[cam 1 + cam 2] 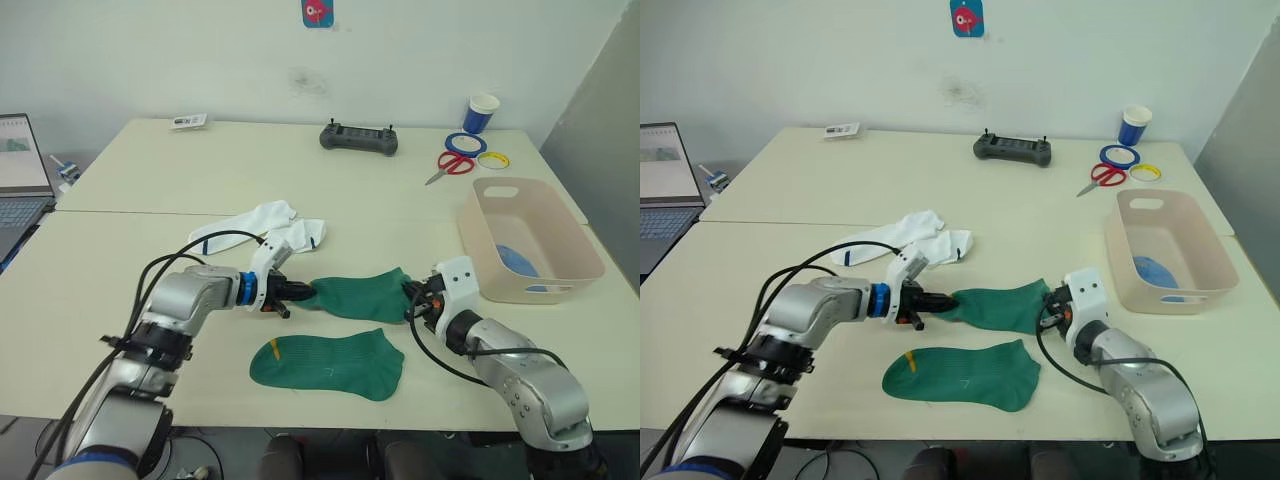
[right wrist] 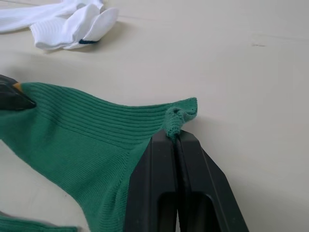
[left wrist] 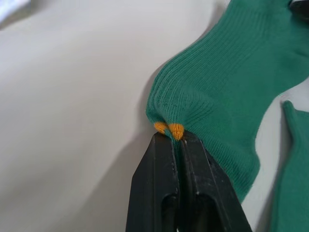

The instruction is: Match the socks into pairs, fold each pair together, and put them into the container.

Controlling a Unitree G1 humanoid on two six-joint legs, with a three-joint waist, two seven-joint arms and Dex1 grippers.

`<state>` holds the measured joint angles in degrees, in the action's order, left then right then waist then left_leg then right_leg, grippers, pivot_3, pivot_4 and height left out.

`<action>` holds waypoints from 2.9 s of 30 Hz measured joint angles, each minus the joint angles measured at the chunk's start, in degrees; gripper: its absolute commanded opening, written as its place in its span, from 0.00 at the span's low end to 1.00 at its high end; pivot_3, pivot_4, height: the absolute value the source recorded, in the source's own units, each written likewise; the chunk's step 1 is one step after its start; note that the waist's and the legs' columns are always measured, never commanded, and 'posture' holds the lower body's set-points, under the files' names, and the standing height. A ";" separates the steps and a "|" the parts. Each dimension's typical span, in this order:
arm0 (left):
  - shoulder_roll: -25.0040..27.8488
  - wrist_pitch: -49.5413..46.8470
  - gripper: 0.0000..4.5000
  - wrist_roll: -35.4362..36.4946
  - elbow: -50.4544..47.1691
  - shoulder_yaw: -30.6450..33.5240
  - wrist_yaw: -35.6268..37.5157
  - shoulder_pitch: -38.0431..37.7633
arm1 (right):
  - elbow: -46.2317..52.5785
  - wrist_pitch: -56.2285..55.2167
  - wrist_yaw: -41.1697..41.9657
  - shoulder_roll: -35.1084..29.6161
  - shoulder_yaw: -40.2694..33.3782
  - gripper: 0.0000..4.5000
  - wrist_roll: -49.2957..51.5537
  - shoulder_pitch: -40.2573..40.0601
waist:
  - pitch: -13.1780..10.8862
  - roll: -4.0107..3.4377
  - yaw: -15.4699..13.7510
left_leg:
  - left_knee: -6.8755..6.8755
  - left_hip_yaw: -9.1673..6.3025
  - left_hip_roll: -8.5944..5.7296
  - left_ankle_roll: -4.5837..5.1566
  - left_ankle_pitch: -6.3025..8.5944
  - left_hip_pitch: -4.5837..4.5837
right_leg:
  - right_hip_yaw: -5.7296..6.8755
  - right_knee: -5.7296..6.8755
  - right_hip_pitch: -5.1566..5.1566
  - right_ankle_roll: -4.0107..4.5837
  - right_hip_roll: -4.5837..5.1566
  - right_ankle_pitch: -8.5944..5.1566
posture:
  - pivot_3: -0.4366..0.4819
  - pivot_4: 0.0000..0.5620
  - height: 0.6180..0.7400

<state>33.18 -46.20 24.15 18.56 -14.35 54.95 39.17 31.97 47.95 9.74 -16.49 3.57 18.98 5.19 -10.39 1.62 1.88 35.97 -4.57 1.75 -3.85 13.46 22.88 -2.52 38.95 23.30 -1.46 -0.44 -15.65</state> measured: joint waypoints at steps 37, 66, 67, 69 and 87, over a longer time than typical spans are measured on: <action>-5.86 -10.90 0.52 4.92 -13.41 18.84 -12.61 -11.77 | 7.16 -1.50 3.85 -2.30 0.82 1.00 -3.67 -3.33 | -0.01 -0.03 0.34 | 0.05 -0.02 0.03 0.00 -0.01 -0.06 | -0.01 0.05 -0.07 -0.01 0.02 0.02 | 0.48 0.27 1.00; -5.24 -10.91 0.00 7.98 -16.42 18.68 -11.16 -12.94 | -1.62 -5.93 6.26 1.66 -2.17 0.00 -2.34 -2.54 | -0.02 -0.04 0.20 | 0.04 -0.02 0.06 0.00 0.00 -0.06 | -0.01 0.06 -0.05 0.00 0.00 0.02 | 0.48 0.27 1.00; -4.16 -11.74 0.00 9.09 -17.55 19.49 -10.79 -12.97 | 0.16 -5.53 6.38 1.62 -2.27 0.00 -1.72 -2.50 | -0.02 -0.04 0.21 | 0.04 -0.03 0.06 0.00 -0.01 -0.06 | 0.00 0.07 -0.05 0.00 0.00 0.02 | 0.48 0.27 1.00; -1.70 -14.20 0.00 11.86 -20.38 21.73 -10.15 -12.99 | 4.10 -3.83 6.51 1.61 -2.73 0.00 0.50 -2.34 | -0.02 -0.05 0.23 | 0.03 -0.05 0.08 0.00 0.00 -0.06 | 0.01 0.07 -0.05 0.00 -0.02 0.02 | 0.48 0.27 1.00; 10.50 -24.91 0.00 26.22 -41.24 29.17 -8.20 -38.08 | 22.77 10.83 4.02 -6.12 -1.65 0.00 18.01 -16.00 | -0.04 -0.07 0.01 | 0.02 0.08 -0.01 -0.02 -0.01 -0.21 | -0.03 -0.01 -0.09 0.52 0.52 -0.23 | 0.48 0.27 1.00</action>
<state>43.69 -71.11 50.36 -22.68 14.82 46.75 1.09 54.74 58.79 13.76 -22.61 1.92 36.99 -10.81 -10.43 1.55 1.89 35.99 -4.50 1.74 -3.87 13.46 22.66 -2.55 38.94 23.21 -0.95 0.08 -15.88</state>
